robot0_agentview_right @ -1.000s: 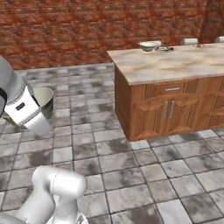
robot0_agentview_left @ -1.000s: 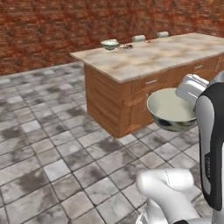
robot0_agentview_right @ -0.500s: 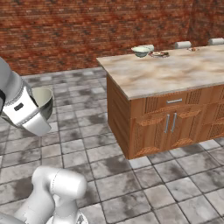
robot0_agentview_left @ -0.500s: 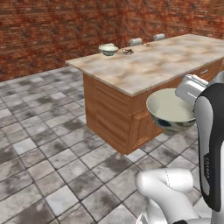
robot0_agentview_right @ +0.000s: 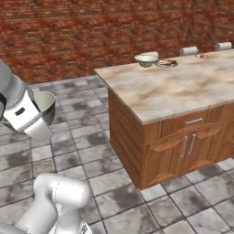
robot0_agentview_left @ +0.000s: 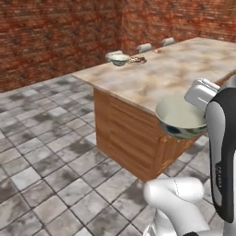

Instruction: Take the smaller bowl and place it next to the appetizer plate on the dining counter , and place the larger bowl next to the plate with cooked food.

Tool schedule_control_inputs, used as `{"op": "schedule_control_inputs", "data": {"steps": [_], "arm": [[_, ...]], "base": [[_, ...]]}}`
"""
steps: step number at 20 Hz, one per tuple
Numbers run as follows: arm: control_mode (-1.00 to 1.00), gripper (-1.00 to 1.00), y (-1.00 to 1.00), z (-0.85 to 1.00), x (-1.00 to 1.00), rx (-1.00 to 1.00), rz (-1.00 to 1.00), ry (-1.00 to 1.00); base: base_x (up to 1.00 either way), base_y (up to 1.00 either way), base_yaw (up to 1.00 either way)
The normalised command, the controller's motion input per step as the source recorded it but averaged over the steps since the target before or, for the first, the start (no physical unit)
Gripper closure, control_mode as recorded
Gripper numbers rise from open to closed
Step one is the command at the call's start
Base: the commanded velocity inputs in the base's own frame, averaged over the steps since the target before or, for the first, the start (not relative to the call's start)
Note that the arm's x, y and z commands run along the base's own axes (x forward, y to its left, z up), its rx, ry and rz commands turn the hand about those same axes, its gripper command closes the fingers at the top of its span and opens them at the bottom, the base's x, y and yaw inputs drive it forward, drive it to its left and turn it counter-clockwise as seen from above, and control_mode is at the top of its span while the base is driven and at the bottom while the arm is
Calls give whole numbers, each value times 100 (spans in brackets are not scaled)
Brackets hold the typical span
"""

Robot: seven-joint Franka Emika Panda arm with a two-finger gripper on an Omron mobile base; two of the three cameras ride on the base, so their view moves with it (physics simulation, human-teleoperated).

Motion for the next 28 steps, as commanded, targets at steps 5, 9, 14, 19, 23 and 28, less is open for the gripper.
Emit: {"op": "schedule_control_inputs", "data": {"steps": [5,9,14,19,23,28], "arm": [[100,100,0,0,0,0,0,0],[100,100,0,0,0,0,0,0],[100,100,0,0,0,0,0,0],[100,100,0,0,0,0,0,0],[100,100,0,0,0,0,0,0],[100,100,0,0,0,0,0,0]], "base": [[100,71,-24],[100,91,-17],[100,100,-12],[100,99,-20],[100,100,-31],[100,100,-34]]}}
